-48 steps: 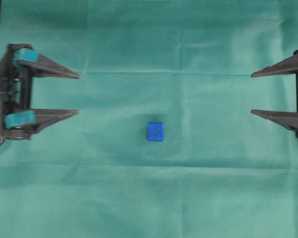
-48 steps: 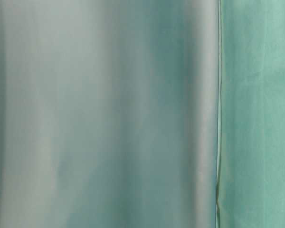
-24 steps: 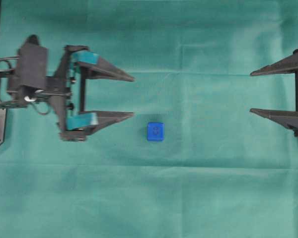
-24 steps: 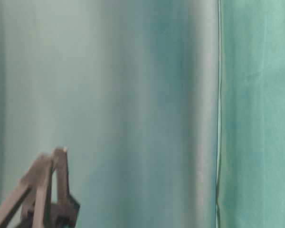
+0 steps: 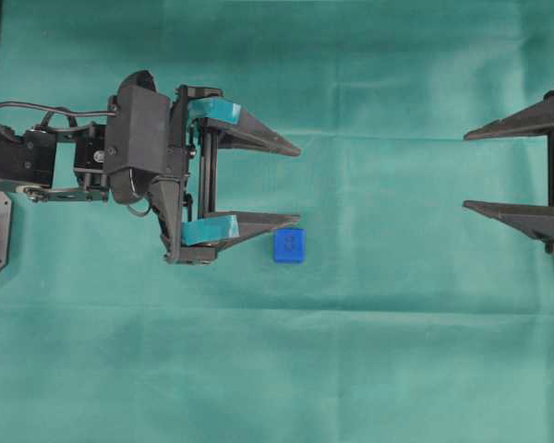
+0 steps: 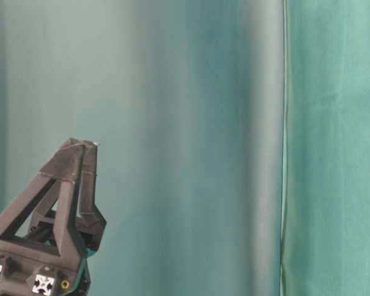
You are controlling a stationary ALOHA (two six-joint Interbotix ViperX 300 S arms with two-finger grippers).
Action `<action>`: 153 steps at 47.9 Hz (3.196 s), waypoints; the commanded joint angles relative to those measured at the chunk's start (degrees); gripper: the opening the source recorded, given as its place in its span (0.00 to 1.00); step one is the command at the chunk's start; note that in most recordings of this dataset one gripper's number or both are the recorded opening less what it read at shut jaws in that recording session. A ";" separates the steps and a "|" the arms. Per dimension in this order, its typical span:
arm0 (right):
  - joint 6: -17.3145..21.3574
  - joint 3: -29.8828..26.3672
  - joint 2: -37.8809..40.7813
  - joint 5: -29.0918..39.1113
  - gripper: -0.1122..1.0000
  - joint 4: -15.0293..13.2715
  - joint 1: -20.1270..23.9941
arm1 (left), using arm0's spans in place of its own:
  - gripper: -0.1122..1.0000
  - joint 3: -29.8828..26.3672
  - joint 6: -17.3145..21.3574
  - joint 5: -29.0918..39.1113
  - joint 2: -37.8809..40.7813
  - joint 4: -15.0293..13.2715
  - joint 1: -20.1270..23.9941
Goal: Handover the blue block to the right arm after grasping it with the left arm, then place it in the designated position.
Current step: 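Position the left gripper over the blue cube and lower, then close the left gripper on the blue cube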
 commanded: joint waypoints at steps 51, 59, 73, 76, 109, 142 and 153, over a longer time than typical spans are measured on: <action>0.26 -1.23 0.62 0.35 0.94 0.26 -0.18 | 1.00 -26.46 -1.67 54.32 13.54 0.00 -1.49; 0.26 -1.23 0.79 0.44 0.94 0.26 -0.18 | 1.00 -26.37 -1.76 53.61 13.54 0.00 -1.58; 0.26 -1.23 0.79 0.62 0.94 0.26 -0.18 | 1.00 -26.19 -1.76 53.53 13.45 0.00 -1.49; 0.26 -1.23 0.79 0.62 0.94 0.26 -0.18 | 1.00 -26.19 -1.76 53.53 13.45 0.00 -1.49; 0.26 -1.23 0.97 0.88 0.94 0.26 -0.18 | 1.00 -25.75 -1.76 53.00 13.45 0.09 -1.76; 0.26 -1.14 1.14 0.97 0.94 0.26 -0.18 | 1.00 -18.19 -3.43 41.92 16.35 0.00 -1.85; 0.26 -1.05 1.58 0.97 0.94 0.26 -0.18 | 1.00 -16.61 -3.43 37.79 19.60 0.00 -1.85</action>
